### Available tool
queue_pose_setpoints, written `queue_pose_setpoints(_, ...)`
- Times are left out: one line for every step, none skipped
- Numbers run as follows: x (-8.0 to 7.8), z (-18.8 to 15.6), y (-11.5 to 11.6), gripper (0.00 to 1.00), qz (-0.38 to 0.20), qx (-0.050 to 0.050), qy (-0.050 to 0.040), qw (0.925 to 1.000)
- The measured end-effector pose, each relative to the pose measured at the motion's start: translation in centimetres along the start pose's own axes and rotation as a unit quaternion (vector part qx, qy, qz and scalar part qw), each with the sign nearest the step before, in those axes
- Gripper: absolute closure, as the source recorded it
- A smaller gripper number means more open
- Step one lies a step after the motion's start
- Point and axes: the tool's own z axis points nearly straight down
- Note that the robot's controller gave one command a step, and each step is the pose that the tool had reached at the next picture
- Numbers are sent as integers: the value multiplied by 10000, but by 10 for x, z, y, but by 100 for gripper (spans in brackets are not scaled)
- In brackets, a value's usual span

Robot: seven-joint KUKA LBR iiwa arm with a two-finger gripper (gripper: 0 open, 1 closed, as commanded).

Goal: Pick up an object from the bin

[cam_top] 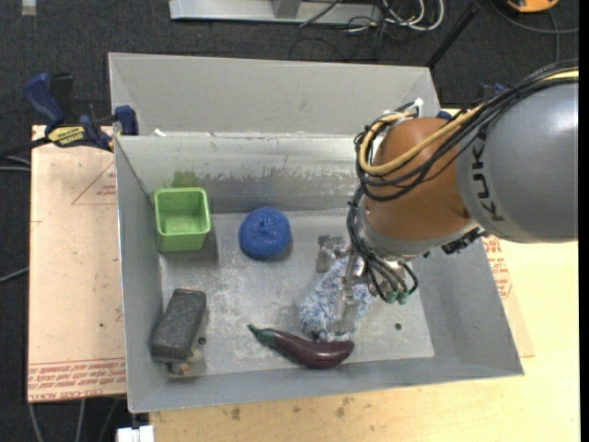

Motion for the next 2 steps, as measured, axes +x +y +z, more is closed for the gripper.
queue_pose_setpoints(-2, -4, 0, 0, 5, -2, -40, 10000)
queue_pose_setpoints(2, 52, -11, 100, -637, 1, -31, 9980)
